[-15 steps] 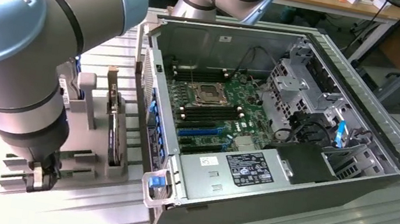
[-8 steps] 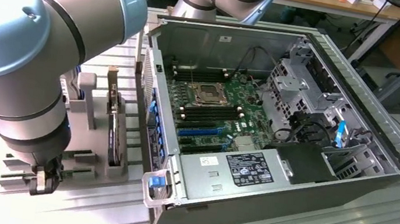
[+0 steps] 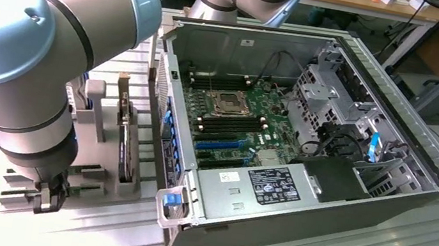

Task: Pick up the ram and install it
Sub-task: 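Pick up the ram and move it above insertion slot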

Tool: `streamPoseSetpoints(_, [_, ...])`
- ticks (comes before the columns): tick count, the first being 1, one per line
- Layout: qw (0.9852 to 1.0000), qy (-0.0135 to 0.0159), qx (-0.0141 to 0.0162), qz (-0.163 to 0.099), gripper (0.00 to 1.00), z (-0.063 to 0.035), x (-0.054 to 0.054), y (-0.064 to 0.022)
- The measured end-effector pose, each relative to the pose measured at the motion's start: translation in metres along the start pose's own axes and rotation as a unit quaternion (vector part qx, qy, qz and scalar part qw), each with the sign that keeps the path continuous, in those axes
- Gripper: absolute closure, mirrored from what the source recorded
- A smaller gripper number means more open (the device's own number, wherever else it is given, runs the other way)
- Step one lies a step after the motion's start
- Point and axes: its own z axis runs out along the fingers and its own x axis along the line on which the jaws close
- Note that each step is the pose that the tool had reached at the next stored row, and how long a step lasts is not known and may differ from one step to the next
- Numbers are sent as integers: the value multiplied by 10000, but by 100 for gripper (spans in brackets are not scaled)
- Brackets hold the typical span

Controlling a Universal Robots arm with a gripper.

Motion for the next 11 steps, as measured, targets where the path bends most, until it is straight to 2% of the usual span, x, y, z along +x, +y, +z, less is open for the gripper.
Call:
streamPoseSetpoints(3, [10000, 0, 0, 0, 86, -2, 0, 0])
streamPoseSetpoints(5, [10000, 12, -2, 0, 86, -173, -3, 2])
streamPoseSetpoints(10, [10000, 18, -1, 0, 86, -461, -8, 7])
streamPoseSetpoints(11, [10000, 21, -2, 0, 86, -562, -9, 9])
